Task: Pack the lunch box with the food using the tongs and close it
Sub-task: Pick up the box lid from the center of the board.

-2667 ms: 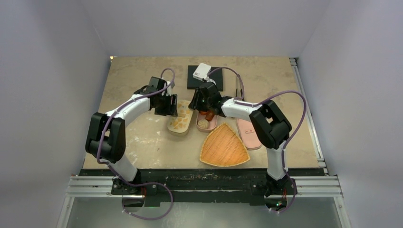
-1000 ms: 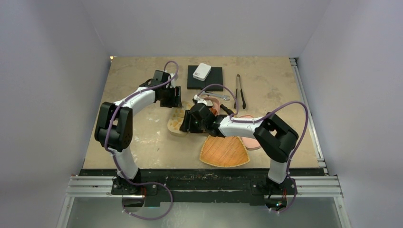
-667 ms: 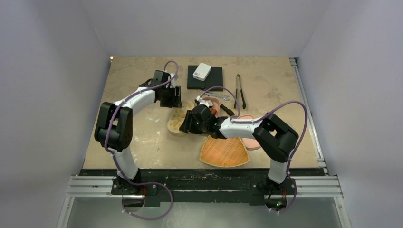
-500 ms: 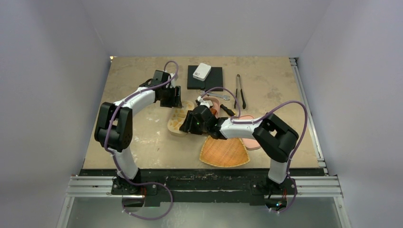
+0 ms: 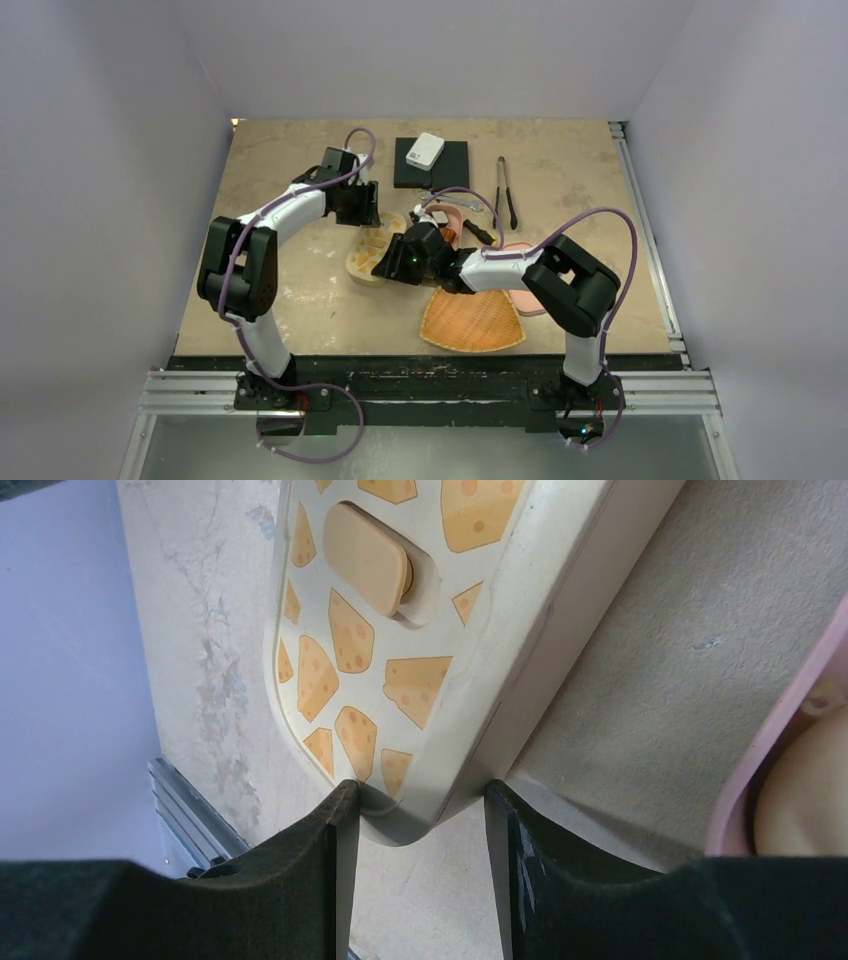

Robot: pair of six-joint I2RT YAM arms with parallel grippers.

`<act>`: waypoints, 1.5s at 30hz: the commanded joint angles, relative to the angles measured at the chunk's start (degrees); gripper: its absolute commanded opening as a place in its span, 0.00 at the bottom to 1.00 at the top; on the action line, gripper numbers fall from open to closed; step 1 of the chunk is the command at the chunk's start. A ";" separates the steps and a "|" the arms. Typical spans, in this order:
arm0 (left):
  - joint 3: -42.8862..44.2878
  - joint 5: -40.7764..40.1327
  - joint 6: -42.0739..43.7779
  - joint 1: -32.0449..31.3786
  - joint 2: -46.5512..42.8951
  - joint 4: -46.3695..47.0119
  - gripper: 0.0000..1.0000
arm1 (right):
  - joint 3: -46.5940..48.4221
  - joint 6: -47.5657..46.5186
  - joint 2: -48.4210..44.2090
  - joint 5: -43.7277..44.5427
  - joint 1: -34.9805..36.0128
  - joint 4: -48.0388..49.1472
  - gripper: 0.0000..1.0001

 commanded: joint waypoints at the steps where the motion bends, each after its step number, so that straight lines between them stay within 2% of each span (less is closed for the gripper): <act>1: -0.86 -6.61 3.67 -0.23 4.86 -9.30 0.48 | -4.10 -3.59 8.20 3.26 1.37 -19.76 0.40; 6: -0.85 -6.83 3.96 -0.23 3.75 -9.26 0.48 | -3.33 -3.57 8.21 6.49 1.41 -20.79 0.41; 10: -1.29 -5.97 3.75 -0.23 0.66 -7.77 0.49 | -1.68 -5.19 4.83 6.93 1.46 -20.84 0.46; 20: -2.97 -4.85 3.91 -0.23 -9.01 -1.68 0.62 | 12.41 -9.99 -0.96 5.68 1.41 -23.45 0.56; 27: -1.77 -1.57 2.83 -0.23 -16.25 3.45 0.72 | 15.51 -11.99 -8.63 8.79 1.41 -29.56 0.68; 32: 0.15 -2.66 1.45 -0.14 -18.19 3.60 0.74 | 16.32 -12.27 -15.75 15.25 1.02 -33.64 0.68; 36: -0.16 -3.55 0.30 -0.05 -18.85 4.78 0.74 | 15.50 -12.27 -19.69 17.42 -2.25 -36.45 0.68; 40: -3.59 -3.80 0.70 -0.05 -20.35 8.02 0.74 | 11.05 -12.27 -23.30 16.01 -9.02 -36.44 0.68; 42: -5.81 -3.25 1.05 -0.05 -20.49 8.78 0.74 | 8.42 -18.43 -24.86 15.59 -12.98 -36.17 0.63; 45: -7.33 -1.33 0.95 -0.05 -19.85 7.74 0.73 | 4.70 -20.14 -26.45 15.25 -19.21 -36.46 0.61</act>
